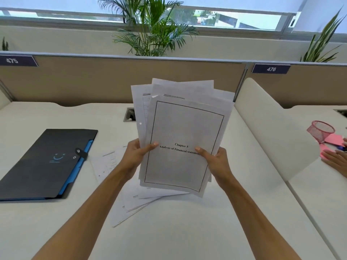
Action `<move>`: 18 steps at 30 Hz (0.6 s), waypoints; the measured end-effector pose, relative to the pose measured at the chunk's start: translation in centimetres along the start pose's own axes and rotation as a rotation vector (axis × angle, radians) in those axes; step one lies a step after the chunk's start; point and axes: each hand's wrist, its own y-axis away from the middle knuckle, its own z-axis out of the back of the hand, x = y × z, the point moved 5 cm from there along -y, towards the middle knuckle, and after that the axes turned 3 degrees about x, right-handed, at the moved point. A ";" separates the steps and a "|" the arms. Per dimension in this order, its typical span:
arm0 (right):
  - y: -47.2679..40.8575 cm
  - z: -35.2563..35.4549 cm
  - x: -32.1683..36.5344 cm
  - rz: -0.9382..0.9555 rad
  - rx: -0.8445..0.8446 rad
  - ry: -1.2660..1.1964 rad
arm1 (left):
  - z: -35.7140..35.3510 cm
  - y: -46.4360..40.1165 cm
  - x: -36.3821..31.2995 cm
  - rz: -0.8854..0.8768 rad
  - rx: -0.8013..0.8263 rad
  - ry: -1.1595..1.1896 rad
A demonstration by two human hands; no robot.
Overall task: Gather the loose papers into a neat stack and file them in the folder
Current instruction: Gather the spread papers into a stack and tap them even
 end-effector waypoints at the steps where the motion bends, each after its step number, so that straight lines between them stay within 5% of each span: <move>1: 0.3 -0.3 0.3 0.022 -0.005 0.009 | 0.0 0.0 -0.4 -0.014 -0.012 0.004; 18: 3.2 -1.4 5.6 0.281 -0.008 0.098 | -0.5 2.7 -3.2 -0.180 -0.031 -0.010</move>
